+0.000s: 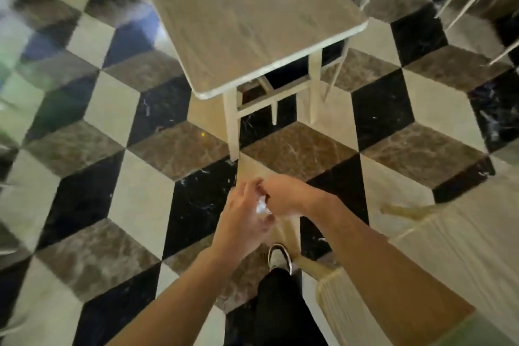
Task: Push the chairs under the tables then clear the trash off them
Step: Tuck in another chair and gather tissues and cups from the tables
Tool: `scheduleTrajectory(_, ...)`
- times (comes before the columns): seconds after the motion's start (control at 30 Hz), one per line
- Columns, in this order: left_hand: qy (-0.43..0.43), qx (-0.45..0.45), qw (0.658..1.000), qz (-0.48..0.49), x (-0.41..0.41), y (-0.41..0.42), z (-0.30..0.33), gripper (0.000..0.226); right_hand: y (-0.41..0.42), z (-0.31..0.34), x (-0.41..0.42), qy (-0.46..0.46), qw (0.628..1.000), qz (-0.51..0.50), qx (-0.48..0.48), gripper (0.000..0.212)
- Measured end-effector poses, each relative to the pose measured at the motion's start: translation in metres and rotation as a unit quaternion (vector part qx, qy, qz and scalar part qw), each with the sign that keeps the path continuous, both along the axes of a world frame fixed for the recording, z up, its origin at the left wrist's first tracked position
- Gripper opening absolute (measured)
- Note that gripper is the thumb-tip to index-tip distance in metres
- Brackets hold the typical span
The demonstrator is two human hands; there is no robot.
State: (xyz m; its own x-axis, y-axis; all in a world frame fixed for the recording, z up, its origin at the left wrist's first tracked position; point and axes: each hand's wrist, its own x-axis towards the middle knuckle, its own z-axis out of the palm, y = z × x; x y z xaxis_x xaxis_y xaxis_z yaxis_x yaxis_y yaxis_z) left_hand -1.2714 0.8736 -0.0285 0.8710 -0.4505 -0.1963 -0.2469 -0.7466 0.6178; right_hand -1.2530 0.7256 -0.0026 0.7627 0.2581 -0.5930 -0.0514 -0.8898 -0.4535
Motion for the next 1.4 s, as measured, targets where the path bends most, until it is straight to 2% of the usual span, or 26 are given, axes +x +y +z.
scheduleTrajectory(0.13,0.004,0.012,0.998,0.056,0.093,0.026,0.016,0.073,0.017,0.012,0.105,0.027,0.997,0.048,0.055,0.038)
scheduleTrajectory(0.23,0.013,-0.001,0.991,0.133,0.166,0.05,0.025,0.068,0.033,0.035,0.189,0.039,0.993,0.036,0.11,0.041)
scheduleTrajectory(0.43,0.02,-0.056,0.983,0.175,0.313,0.101,0.02,0.061,0.076,0.036,0.319,-0.041,0.958,-0.143,0.246,0.019)
scheduleTrajectory(0.57,0.029,-0.088,0.982,0.166,0.437,0.135,0.026,0.06,0.1,0.024,0.43,-0.034,0.883,-0.358,0.302,0.022)
scheduleTrajectory(0.63,0.024,-0.082,0.984,0.157,0.495,0.152,0.034,0.063,0.107,0.017,0.482,-0.054,0.852,-0.433,0.288,0.021)
scheduleTrajectory(0.8,0.049,-0.053,0.991,0.11,0.628,0.176,0.054,0.066,0.097,0.004,0.574,-0.089,0.822,-0.522,0.21,0.016)
scheduleTrajectory(0.93,0.05,-0.064,0.995,0.064,0.73,0.152,0.049,0.059,0.049,-0.02,0.652,-0.124,0.791,-0.581,0.146,0.029)
scheduleTrajectory(1.07,0.042,-0.057,0.997,0.021,0.822,0.115,0.03,0.059,-0.007,-0.048,0.738,-0.181,0.741,-0.643,0.066,0.008)
scheduleTrajectory(1.17,0.041,-0.048,0.998,-0.012,0.894,0.089,0.015,0.061,-0.034,-0.052,0.813,-0.213,0.767,-0.605,0.006,0.041)
scheduleTrajectory(1.23,0.046,-0.024,0.998,-0.047,0.933,0.077,0.01,0.059,-0.039,-0.059,0.843,-0.222,0.772,-0.595,-0.016,0.047)
scheduleTrajectory(1.3,0.056,-0.018,0.997,-0.056,0.959,0.072,0.009,0.057,-0.029,-0.067,0.854,-0.203,0.787,-0.581,-0.042,0.041)
scheduleTrajectory(1.4,0.084,-0.029,0.994,-0.066,0.999,0.07,0.01,0.049,-0.006,-0.072,0.868,-0.192,0.784,-0.589,-0.045,0.019)
